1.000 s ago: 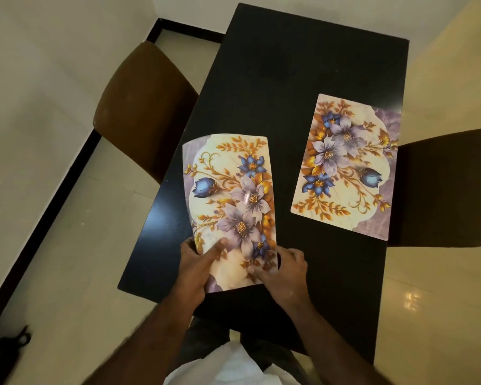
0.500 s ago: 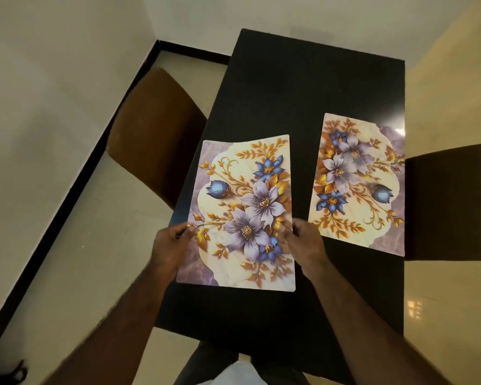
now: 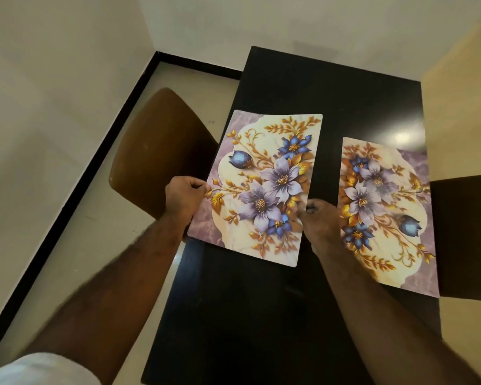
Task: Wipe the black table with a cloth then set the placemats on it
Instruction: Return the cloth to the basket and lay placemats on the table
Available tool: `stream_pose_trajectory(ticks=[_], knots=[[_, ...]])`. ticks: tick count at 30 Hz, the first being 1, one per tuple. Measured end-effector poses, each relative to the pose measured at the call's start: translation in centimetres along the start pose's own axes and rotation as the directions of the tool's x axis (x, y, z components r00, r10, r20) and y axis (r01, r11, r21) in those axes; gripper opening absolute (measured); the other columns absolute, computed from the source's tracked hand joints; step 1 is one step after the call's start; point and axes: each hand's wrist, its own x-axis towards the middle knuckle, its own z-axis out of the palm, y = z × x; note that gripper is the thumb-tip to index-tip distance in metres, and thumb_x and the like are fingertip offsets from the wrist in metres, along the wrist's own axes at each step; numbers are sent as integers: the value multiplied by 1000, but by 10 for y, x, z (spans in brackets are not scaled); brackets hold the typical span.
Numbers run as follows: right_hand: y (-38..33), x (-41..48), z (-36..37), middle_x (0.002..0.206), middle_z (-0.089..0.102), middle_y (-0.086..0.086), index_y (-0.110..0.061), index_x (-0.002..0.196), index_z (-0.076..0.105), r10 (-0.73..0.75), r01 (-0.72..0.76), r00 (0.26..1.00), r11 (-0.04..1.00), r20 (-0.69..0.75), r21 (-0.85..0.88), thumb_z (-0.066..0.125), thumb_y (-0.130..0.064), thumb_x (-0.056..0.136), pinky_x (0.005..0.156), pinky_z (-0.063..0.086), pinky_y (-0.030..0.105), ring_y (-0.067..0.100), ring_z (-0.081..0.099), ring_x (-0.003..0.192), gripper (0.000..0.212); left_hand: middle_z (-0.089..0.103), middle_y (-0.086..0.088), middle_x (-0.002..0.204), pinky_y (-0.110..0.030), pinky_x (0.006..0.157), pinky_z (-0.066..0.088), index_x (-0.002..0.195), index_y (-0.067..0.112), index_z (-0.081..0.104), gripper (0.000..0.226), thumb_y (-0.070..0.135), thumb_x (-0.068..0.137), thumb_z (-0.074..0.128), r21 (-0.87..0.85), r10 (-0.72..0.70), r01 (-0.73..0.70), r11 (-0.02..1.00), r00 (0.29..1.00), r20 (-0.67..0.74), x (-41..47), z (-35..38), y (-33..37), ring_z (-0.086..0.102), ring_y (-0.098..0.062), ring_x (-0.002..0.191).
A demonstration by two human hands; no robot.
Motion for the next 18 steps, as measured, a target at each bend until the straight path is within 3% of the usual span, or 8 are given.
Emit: stream_pose_trajectory(ticks=[2, 5, 10, 13, 16, 18], knots=[[4, 7, 12, 89, 78, -5, -21, 100, 80, 18, -18, 1000, 999, 11, -40, 86, -27, 96, 80, 68, 49, 17, 77, 84, 9, 83, 0, 100, -42, 83, 69, 110, 14, 86, 21, 31, 98, 84, 46, -12, 12, 999, 1000, -10, 6, 7, -13, 78, -13, 90], [15, 12, 26, 97, 81, -1, -14, 113, 82, 35, -36, 999, 992, -8, -117, 86, -28, 96, 82, 68, 47, 17, 77, 87, 23, 83, 0, 101, -32, 75, 66, 110, 14, 86, 23, 33, 99, 83, 111, 13, -12, 994, 1000, -13, 8, 13, -32, 76, -11, 85], [20, 11, 34, 109, 81, 3, -13, 123, 78, 21, -33, 996, 987, -81, -158, 87, -29, 96, 75, 61, 32, 13, 72, 87, 32, 83, 1, 98, -31, 71, 66, 110, 13, 86, 23, 32, 98, 84, 150, 37, -33, 988, 999, -24, 17, 17, -38, 76, -10, 81], [17, 8, 34, 111, 82, 4, -14, 125, 77, 0, -19, 995, 981, -97, -191, 85, -32, 98, 75, 62, 34, 13, 72, 87, 34, 82, -1, 99, -22, 65, 57, 110, 13, 85, 22, 32, 99, 83, 182, 55, -53, 982, 998, -6, 19, 17, -38, 71, -7, 78], [16, 5, 34, 111, 81, 4, -12, 127, 77, -6, -15, 996, 975, -93, -220, 83, -33, 99, 62, 50, 22, 10, 67, 85, 36, 83, -3, 101, -19, 64, 52, 111, 12, 85, 22, 32, 100, 82, 203, 76, -75, 976, 997, 4, 22, 16, -41, 72, -9, 82], [15, 3, 35, 108, 81, 4, -11, 126, 78, -13, -12, 994, 972, -106, -235, 83, -34, 99, 62, 47, 22, 10, 66, 83, 36, 83, -3, 102, -18, 63, 51, 111, 11, 85, 22, 30, 101, 82, 212, 88, -88, 973, 996, 9, 22, 16, -41, 71, -8, 80]])
